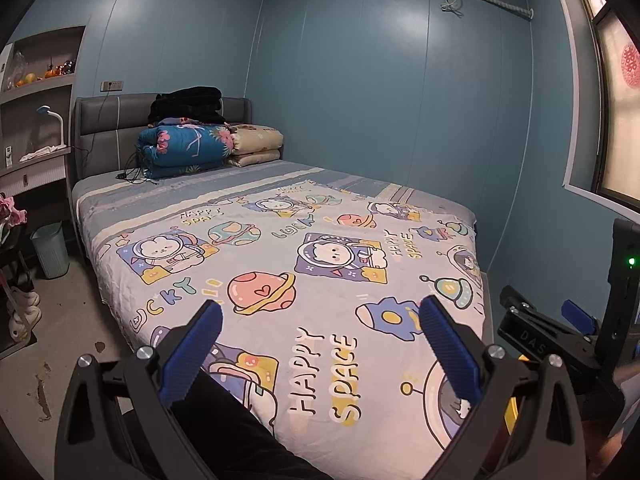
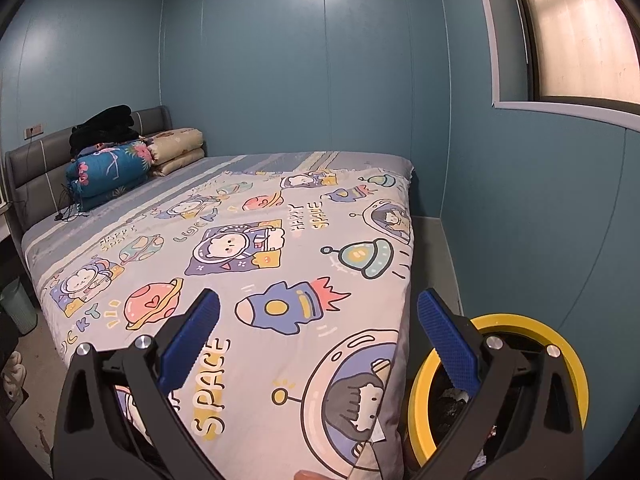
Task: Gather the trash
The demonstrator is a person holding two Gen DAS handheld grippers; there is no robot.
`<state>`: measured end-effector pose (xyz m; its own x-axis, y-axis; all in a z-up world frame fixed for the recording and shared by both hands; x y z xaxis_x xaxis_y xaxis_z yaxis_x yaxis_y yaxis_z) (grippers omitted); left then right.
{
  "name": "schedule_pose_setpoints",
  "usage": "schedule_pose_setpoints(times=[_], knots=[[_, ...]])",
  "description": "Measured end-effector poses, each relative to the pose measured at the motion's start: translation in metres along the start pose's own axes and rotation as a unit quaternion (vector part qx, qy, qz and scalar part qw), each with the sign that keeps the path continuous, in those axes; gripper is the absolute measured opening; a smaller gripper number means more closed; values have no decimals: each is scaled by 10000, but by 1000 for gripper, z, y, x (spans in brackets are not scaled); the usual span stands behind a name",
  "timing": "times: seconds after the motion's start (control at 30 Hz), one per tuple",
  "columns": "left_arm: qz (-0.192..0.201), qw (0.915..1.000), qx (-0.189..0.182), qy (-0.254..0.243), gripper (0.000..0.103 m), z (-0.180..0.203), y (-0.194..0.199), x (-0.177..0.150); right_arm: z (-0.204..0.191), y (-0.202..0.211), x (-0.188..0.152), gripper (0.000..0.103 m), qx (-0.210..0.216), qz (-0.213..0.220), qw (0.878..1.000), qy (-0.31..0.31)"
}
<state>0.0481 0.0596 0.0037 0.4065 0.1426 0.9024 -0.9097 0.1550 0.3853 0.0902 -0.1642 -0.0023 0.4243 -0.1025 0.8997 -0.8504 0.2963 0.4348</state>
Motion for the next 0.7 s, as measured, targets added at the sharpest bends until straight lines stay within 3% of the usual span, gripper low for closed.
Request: schedule_pose_setpoints(times=[0.7], knots=[[-3,10000,-27,-13,95,4,0,-2,3,-5,-2,95,25,-131,9999,-51]])
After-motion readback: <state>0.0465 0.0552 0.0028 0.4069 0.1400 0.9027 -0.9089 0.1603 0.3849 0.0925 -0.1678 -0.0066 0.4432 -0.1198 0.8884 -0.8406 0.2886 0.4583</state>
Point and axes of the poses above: each gripper's, at about its wrist camera, not at the fingertips, and y roughly against the way its jaws point, z to its right, x to its top, the point moved 4 cm from there along -y, roughly the way its jaws point, and after that the axes turned 8 degrees about -x, right-handed, at the moved point
